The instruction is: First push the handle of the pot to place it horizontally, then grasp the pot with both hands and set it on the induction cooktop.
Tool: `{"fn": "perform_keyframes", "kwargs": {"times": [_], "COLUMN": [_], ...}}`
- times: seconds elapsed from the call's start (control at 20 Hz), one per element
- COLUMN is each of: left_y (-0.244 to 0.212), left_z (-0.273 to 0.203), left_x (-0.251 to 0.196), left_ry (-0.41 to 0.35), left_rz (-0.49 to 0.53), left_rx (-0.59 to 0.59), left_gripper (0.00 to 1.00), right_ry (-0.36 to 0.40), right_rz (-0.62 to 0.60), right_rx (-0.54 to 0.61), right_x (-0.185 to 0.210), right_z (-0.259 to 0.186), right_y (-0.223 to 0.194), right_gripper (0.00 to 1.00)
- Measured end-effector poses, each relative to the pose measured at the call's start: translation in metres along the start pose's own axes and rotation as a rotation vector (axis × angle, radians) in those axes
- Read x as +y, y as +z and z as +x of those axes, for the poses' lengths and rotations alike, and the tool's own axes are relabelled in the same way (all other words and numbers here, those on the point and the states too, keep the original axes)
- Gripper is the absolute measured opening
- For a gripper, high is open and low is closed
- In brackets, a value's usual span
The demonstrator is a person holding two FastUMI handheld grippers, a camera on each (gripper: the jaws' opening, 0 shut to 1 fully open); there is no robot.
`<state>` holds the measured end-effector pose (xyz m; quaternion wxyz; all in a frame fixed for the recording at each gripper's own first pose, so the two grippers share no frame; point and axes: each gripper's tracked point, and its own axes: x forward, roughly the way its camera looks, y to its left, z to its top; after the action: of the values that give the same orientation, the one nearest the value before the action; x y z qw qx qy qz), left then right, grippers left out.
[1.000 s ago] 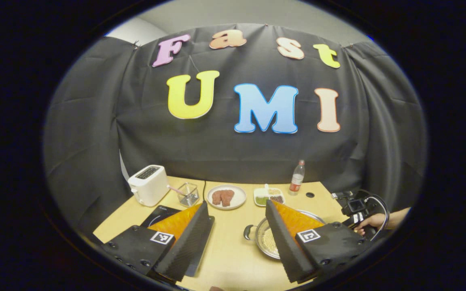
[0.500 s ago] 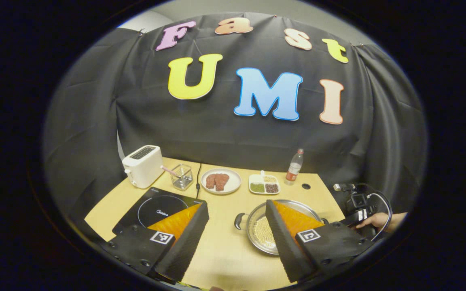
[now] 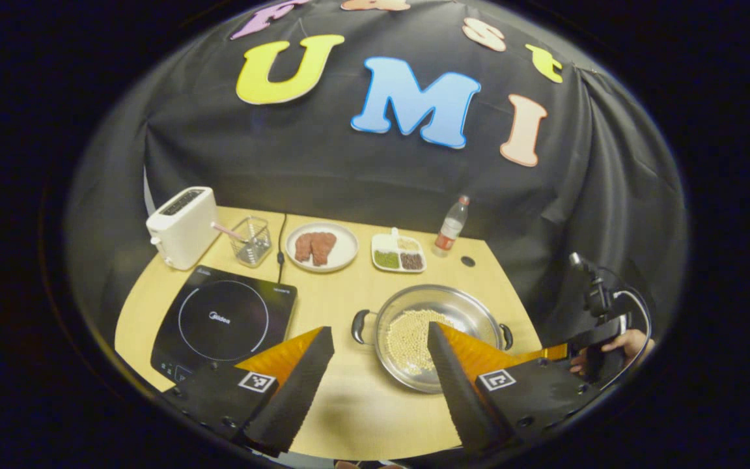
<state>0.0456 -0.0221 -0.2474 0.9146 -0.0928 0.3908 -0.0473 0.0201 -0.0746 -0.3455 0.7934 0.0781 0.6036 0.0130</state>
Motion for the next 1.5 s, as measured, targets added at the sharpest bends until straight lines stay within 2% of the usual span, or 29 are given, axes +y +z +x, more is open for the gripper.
{"fn": "perform_keyframes", "kwargs": {"times": [0.3,0.4,0.55,0.8,1.25,1.5], "left_y": [-0.029,-0.031,-0.031,-0.036,-0.053,-0.062], "left_z": [0.046,0.061,0.08,0.119,0.181,0.204], "left_x": [0.01,0.016,0.023,0.02,0.025,0.03], "left_ry": [-0.142,-0.168,-0.178,-0.193,-0.159,-0.141], "left_rz": [-0.055,-0.044,0.004,0.012,0.028,0.035], "left_rx": [0.277,0.327,0.373,0.473,0.607,0.647], "left_gripper": [1.0,0.96,0.98,0.98,0.98,0.96], "right_ry": [-0.003,-0.013,-0.017,-0.015,0.025,0.036], "right_rz": [0.091,0.113,0.137,0.131,0.107,0.132], "right_rx": [-0.05,-0.054,-0.045,0.0,0.079,0.103], "right_x": [0.016,0.016,0.015,0.003,-0.006,-0.007], "right_z": [-0.016,-0.015,-0.008,0.01,0.05,0.07], "right_y": [0.007,0.007,0.01,0.02,0.048,0.06], "right_gripper": [0.99,0.99,0.99,0.99,0.99,0.99]}}
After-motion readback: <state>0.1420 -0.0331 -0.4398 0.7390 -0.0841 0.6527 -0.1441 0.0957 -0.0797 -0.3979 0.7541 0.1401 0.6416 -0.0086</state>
